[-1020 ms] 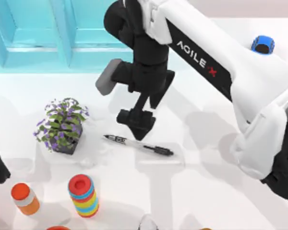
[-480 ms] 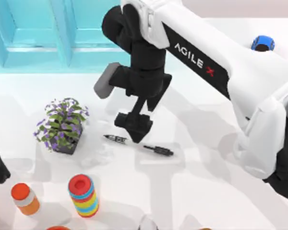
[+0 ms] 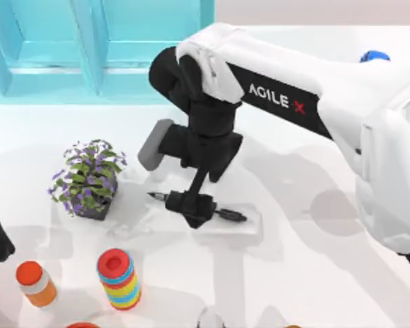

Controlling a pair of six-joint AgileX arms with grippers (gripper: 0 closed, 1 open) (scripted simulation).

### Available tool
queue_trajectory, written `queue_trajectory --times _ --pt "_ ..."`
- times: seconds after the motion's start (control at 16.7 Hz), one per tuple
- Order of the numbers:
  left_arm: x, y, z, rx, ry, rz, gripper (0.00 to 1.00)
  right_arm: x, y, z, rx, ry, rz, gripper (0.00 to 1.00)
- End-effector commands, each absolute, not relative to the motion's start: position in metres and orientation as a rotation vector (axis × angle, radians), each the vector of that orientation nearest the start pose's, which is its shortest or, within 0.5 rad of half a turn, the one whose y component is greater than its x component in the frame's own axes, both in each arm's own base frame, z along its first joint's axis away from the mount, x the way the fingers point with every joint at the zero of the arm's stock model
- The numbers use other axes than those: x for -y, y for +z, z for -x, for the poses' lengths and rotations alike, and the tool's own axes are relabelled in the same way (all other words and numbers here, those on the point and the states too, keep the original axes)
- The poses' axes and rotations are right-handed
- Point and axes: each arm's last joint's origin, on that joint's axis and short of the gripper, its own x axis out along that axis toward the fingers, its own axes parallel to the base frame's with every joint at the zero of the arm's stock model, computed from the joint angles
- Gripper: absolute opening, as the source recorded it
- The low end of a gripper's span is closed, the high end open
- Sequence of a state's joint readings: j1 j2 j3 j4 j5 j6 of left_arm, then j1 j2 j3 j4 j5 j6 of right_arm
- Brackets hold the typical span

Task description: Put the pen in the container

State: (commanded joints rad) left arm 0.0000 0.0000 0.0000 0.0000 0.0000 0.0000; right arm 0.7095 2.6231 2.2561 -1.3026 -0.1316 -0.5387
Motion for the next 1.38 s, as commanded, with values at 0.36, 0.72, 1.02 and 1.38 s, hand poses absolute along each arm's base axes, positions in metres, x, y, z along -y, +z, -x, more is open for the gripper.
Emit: queue_trajectory --times 0.36,0.72,1.02,1.38 --pt "0.0012 0.16 -0.1057 0.0 0.0 0.0 1.0 -0.3301 0.0854 -0.3633 -1.448 1.096 0.876 1.0" --pt "0.0012 0.16 -0.1057 0.0 0.0 0.0 1.0 -0.3301 0.0854 -0.3633 -1.448 1.096 0.876 0.7" --pt "0.0012 0.16 -0.1057 0.0 0.0 0.0 1.0 -0.3301 0.0854 -0.3633 -1.448 1.096 0.876 0.32" --pt "0.0012 0.16 -0.1057 0.0 0.0 0.0 1.0 -0.3301 0.0854 -0.3633 -1.448 1.096 0.876 0.0"
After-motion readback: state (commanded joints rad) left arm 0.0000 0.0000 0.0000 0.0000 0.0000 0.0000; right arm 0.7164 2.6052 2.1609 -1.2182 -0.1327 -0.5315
